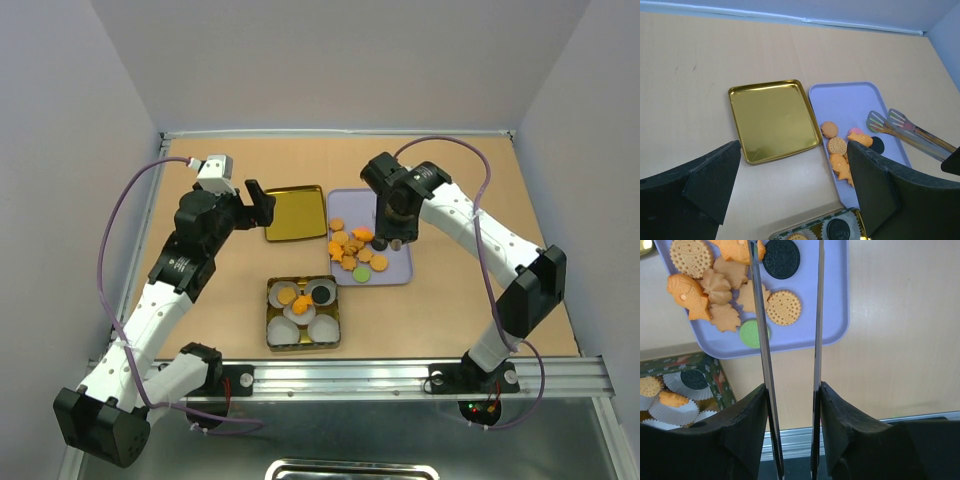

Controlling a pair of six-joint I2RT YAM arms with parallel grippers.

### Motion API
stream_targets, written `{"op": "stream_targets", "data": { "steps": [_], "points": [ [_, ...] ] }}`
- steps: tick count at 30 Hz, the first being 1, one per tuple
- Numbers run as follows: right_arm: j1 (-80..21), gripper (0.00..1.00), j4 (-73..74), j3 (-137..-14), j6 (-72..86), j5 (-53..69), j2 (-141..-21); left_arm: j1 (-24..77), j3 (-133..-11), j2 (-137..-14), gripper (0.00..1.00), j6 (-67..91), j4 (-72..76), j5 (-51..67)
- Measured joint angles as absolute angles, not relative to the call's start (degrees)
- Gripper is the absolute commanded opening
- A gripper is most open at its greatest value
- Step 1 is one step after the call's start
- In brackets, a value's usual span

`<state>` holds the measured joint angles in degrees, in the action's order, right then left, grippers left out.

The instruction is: Pack the cookies

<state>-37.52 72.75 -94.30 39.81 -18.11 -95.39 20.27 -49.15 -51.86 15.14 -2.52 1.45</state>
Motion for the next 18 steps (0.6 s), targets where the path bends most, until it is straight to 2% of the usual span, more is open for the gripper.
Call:
{"op": "stream_targets", "data": {
  "steps": [18],
  "points": [
    [-37.19,0.50,71.31,-89.41,39.90,-18.02,-95.77,20.27,-47.94,-51.83,0.99,14.83,-1.54,1.45]
  ]
}}
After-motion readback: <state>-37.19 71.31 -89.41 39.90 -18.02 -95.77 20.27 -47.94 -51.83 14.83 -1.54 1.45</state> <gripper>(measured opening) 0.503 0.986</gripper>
